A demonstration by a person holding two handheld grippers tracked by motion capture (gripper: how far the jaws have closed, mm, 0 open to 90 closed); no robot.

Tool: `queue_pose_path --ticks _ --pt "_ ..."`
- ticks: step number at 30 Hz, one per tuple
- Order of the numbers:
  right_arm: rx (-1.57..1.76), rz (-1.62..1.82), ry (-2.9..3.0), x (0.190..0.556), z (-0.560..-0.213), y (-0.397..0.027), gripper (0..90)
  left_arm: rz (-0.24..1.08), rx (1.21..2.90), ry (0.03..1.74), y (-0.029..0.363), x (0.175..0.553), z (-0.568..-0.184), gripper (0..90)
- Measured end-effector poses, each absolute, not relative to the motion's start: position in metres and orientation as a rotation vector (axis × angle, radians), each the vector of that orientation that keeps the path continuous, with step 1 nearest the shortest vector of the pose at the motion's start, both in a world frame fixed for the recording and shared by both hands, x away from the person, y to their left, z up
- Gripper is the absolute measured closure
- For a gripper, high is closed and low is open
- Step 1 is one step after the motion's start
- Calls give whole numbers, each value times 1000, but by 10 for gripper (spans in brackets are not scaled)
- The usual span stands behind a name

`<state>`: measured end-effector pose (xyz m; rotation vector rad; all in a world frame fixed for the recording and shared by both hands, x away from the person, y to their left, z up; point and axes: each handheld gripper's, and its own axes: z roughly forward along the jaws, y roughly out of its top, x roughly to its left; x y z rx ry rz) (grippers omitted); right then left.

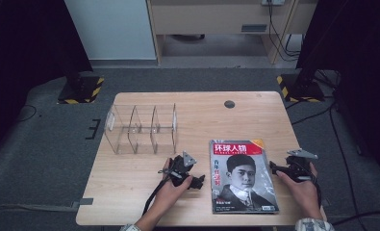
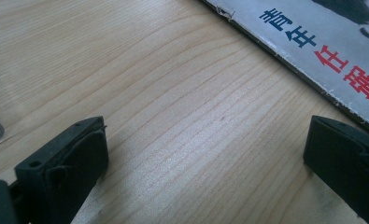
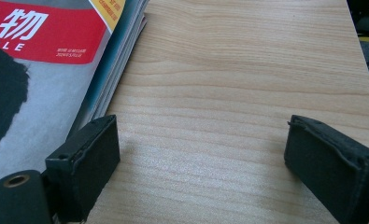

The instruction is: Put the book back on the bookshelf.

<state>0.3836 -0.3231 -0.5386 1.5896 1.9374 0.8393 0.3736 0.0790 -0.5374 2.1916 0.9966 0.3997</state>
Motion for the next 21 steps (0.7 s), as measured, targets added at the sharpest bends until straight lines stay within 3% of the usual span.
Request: queue_pose_path --ticks 8,14,21 --pt "1604 856 1885 380 -533 -328 156 395 2197 982 79 372 -537 0" --pt "1555 959 1881 375 -518 -321 253 364 2158 981 78 370 -533 46" --pt "1464 1019 1986 375 -513 -295 218 343 2131 964 68 362 -528 71"
